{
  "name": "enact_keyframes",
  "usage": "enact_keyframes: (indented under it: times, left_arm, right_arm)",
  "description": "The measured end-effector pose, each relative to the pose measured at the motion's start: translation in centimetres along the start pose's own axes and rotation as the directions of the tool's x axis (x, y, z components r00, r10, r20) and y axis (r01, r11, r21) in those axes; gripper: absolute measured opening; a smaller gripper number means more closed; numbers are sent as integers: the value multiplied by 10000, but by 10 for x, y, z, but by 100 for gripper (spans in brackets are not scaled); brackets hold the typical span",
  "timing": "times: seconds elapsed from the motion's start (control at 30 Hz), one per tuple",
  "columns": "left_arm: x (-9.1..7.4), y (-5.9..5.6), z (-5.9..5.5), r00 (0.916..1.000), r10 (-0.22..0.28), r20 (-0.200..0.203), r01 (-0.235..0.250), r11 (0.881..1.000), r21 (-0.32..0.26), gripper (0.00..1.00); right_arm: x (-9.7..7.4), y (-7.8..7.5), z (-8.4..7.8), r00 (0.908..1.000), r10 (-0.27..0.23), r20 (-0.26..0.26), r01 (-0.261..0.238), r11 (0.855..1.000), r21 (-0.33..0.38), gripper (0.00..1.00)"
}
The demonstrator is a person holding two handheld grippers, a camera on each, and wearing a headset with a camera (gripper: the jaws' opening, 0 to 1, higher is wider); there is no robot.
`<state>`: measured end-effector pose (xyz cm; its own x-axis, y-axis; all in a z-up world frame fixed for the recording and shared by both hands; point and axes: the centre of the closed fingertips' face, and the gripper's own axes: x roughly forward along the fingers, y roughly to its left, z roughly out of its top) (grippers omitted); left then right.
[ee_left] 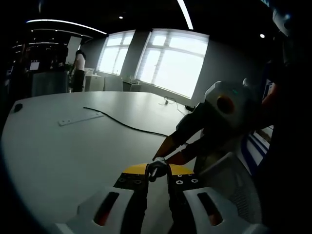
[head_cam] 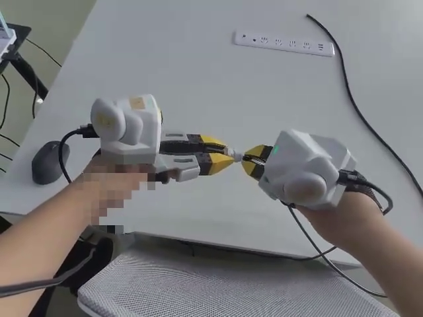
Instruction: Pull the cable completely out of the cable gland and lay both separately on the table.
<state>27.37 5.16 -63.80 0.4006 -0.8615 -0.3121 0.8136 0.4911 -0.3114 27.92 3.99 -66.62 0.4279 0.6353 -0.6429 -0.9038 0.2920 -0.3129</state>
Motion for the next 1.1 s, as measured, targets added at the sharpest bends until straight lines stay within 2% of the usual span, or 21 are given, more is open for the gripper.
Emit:
enact_keyframes:
  times: [0.13,0.43,0.5,0.6,0.67,0.83,0.97,1.1]
  left_arm:
    - [0,-2,1,10000,-80,0,80,10000,3,15]
    - [1,-3,2,9999,-100,9,100,9999,-14,15]
    - [0,-4,1,9999,-126,-40,126,9999,-28,15]
    - [-1,-3,1,9999,-106,-29,106,9999,-22,15]
    - [-3,-1,1,10000,-64,-21,64,10000,-61,15]
    - [-4,0,1,10000,-71,-15,71,9999,-127,15]
    - [-3,-2,0,9999,-110,-57,109,9998,-146,15]
    - [-2,-3,-3,9998,-154,-137,152,9998,-136,15]
  right_arm:
    - [-1,0,-3,10000,-6,-32,7,9999,113,0]
    - [-2,-5,-14,9999,12,-124,1,9946,1035,0]
    - [-1,-3,-17,9998,169,-92,-150,9830,1831,0]
    - [1,-7,-27,9995,97,-298,-35,9794,2019,0]
    - [0,-6,-34,9991,172,-387,-73,9698,2439,0]
    - [-1,-5,-46,9988,258,-420,-124,9561,2928,0]
    - [0,-3,-49,9983,411,-420,-248,9427,3328,0]
    - [1,0,-51,9978,492,-437,-318,9424,3329,0]
